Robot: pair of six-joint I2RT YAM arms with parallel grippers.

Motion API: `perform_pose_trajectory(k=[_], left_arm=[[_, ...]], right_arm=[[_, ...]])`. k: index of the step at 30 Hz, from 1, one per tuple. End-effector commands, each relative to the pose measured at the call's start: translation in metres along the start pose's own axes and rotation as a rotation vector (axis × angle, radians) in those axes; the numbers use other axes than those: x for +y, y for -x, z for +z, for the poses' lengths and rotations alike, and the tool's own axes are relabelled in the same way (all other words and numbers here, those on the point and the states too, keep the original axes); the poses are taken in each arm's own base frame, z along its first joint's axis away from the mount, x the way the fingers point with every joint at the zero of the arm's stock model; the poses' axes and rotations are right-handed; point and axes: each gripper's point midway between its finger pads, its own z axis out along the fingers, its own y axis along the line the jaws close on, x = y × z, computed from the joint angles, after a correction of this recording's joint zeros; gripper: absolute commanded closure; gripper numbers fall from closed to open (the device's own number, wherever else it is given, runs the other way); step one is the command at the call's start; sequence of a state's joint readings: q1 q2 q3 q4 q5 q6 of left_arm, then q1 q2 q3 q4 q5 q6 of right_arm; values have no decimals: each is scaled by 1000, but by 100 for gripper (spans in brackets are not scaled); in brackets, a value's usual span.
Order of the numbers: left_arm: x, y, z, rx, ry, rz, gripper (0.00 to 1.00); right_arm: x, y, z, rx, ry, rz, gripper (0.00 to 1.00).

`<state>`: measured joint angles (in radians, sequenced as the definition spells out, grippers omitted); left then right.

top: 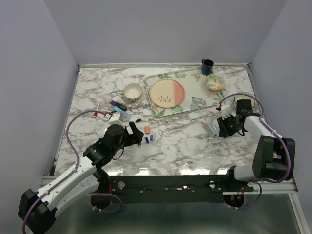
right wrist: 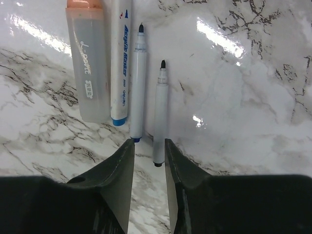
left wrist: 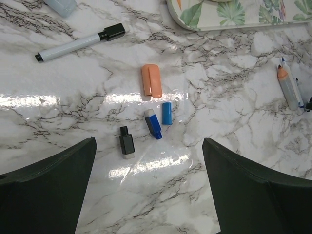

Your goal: Open the pen caps

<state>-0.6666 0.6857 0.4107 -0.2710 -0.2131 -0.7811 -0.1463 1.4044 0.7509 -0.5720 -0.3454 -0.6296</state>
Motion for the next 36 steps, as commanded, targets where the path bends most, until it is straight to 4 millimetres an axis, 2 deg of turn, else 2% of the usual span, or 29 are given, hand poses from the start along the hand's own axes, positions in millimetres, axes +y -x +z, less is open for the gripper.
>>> perform_pose_trajectory(k=[1,9,13,18,24,25,29,32,35,36], left_arm=[[12,3,0,-31,47,11,1],[23,8,-2,-62,99,3,1],[28,15,-6,-101,128,-6,1],[36,19,-4,-115,169,-7,1],[37,30,-5,-126,204,-7,1],[37,31,-5,-128,206,-5,1],[34,38,-7,-138,209,-2,1],[34,40,-8,-141,211,1,1],[35,43,-8,-146,215,2,1],[35,42,-8,-144,218,7,1]], right_arm=[[1,11,-8,-37,16,-8,59],[3,27,-27,-118,-9,-61,48],[10,40,-44,-199,-8,-112,44],[24,58,-65,-307,1,-166,43],[56,99,-110,-508,102,-184,41],[67,103,-116,-528,157,-181,41],[84,126,-147,-589,246,-185,41],[97,133,-157,-631,324,-184,41],[112,135,-157,-686,419,-203,41],[115,130,-151,-684,440,-201,41]])
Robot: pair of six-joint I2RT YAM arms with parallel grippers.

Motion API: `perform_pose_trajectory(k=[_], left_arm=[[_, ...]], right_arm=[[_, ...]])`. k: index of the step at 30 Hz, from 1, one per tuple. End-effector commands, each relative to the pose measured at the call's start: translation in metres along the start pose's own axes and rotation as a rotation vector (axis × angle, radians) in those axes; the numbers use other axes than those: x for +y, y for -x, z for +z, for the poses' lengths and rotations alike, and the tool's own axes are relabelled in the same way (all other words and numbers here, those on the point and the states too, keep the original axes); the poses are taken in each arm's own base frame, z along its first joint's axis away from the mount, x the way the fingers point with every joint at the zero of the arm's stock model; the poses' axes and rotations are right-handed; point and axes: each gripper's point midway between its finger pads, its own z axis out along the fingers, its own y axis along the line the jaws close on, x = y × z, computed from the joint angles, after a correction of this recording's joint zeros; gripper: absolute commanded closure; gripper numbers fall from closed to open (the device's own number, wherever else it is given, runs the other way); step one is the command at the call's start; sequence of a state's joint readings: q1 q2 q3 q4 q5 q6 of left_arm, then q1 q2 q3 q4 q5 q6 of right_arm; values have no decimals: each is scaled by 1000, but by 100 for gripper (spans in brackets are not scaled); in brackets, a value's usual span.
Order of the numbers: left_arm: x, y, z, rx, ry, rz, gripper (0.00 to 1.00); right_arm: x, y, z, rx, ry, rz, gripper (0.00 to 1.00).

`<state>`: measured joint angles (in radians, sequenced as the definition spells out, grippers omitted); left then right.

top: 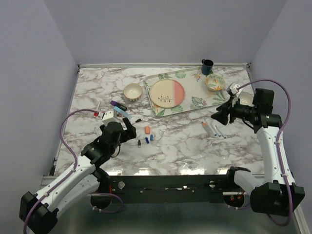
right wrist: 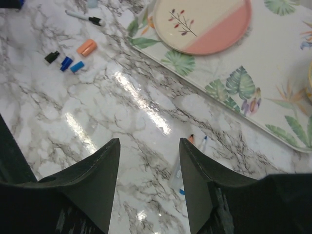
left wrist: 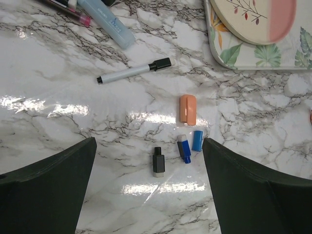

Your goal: Open the pen caps

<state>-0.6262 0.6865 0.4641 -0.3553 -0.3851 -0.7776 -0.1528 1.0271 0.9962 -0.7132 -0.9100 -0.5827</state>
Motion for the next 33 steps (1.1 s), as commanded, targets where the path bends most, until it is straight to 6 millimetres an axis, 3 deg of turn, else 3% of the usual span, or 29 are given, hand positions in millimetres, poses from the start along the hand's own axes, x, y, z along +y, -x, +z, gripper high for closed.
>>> perform_pose_trajectory(k=[1,4,15,28,31,32,33], left_arm=[[6,14,-1,-38,41,13,1],[9,15,0,-41,57,18,1],[21,23,14,-41,111,-17,1],[54,10,44,72,295,-46,2],[59,8,55,107,341,-37,5],[55,11,58,111,334,-25,12],[54,13,62,112,333,-23,13]], right_arm=[[36,-5,6,-74,191,85,41],[36,-15,8,-60,181,75,41],[31,-20,7,-43,131,48,40],[31,-21,6,-39,125,37,40],[32,-21,6,-38,127,36,40],[32,-21,6,-39,128,35,40],[32,-21,6,-38,129,36,40]])
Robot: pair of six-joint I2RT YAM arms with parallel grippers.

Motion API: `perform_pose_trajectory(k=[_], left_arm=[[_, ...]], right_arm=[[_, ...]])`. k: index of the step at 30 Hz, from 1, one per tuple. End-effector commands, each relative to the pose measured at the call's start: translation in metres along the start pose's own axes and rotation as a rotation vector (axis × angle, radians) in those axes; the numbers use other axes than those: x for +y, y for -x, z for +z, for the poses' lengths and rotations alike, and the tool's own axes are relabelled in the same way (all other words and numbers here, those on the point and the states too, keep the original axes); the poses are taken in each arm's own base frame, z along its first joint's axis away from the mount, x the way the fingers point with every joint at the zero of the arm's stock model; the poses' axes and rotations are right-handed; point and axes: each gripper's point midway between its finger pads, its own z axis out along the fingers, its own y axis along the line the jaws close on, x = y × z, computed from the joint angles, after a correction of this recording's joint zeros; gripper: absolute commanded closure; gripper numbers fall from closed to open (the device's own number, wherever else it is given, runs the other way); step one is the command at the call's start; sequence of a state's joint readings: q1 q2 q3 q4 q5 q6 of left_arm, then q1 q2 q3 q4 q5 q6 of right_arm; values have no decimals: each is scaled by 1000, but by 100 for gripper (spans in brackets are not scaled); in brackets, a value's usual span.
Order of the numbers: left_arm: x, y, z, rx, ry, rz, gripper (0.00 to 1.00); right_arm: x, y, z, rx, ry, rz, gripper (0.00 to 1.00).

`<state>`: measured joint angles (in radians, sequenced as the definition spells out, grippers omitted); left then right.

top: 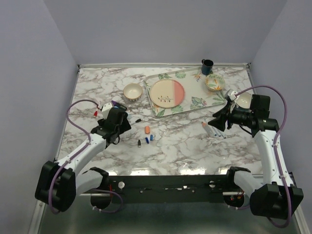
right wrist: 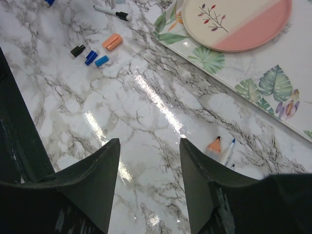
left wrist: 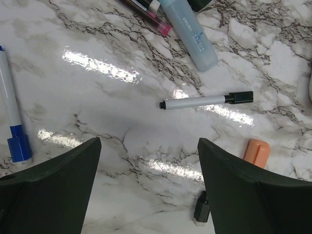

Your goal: Open the pen caps

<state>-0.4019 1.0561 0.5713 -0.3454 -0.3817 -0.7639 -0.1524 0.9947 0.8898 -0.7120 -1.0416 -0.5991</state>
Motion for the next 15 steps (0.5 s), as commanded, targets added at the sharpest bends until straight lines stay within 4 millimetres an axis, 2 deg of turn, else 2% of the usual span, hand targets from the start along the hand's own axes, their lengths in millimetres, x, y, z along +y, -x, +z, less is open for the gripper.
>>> perform_pose_trajectory(k=[1,2,6,10,15], left_arm=[[-11,4,15,38,10,21,15],[-17,5,17,46,-18,67,21],[-44,0,23,90,-162,186,30],[-49,1,26,93,-193,275,34],[-53,5,42,141,-147,363,41]], right_arm=[[2,-2,-2,0,-3,-9,40],[2,-2,-2,1,-2,-9,40],[2,-3,-2,3,-3,-10,40],[3,-1,-2,0,-1,-14,40],[4,-1,-2,0,4,-15,40]])
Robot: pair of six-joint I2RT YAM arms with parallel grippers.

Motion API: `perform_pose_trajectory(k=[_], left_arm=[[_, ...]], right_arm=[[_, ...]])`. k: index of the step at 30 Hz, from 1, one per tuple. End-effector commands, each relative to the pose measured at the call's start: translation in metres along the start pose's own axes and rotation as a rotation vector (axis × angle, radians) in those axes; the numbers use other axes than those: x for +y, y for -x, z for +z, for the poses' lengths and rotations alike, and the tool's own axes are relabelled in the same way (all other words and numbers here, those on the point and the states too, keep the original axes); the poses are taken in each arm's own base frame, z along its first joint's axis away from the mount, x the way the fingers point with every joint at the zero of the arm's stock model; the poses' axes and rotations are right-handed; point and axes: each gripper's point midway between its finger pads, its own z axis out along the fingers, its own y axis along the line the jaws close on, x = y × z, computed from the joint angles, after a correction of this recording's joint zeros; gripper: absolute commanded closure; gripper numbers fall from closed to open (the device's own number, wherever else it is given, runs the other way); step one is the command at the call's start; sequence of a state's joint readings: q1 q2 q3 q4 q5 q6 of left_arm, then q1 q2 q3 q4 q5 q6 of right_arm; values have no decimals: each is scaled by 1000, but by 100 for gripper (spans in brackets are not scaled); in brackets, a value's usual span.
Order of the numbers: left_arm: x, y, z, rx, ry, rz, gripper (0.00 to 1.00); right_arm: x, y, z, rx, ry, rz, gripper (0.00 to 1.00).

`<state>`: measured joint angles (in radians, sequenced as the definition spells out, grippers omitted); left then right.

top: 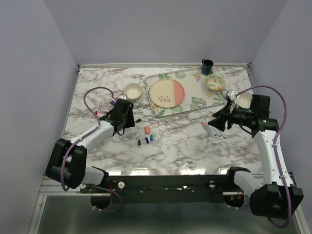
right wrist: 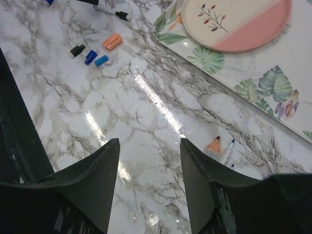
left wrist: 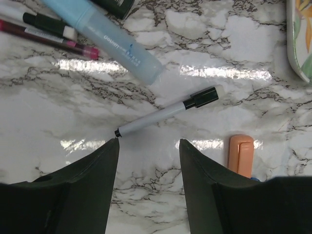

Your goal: Open the pen caps

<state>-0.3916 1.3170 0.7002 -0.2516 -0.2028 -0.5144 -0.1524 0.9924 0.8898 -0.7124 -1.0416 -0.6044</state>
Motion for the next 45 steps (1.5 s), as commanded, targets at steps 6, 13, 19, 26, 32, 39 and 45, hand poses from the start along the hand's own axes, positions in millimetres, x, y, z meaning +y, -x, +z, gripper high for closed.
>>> perform_pose_trajectory(k=[6,13,19,26,32,39,45], left_arm=[[-18,9,33,110,-32,174,48],[-19,-3,42,165,-39,186,51],[-22,-9,41,200,-53,180,59],[-20,-23,37,243,-51,170,66],[-18,-34,35,267,-22,181,76],[-21,-39,34,271,-7,201,89],[-31,-28,27,219,-47,206,100]], right_arm=[[3,-2,-3,4,2,-13,40],[3,-3,-2,7,4,-11,39],[2,-3,-2,10,3,-11,39],[3,-4,-2,12,4,-10,39],[3,-3,-3,11,5,-13,39],[3,-2,-3,10,6,-16,39],[3,-3,-3,10,7,-15,39]])
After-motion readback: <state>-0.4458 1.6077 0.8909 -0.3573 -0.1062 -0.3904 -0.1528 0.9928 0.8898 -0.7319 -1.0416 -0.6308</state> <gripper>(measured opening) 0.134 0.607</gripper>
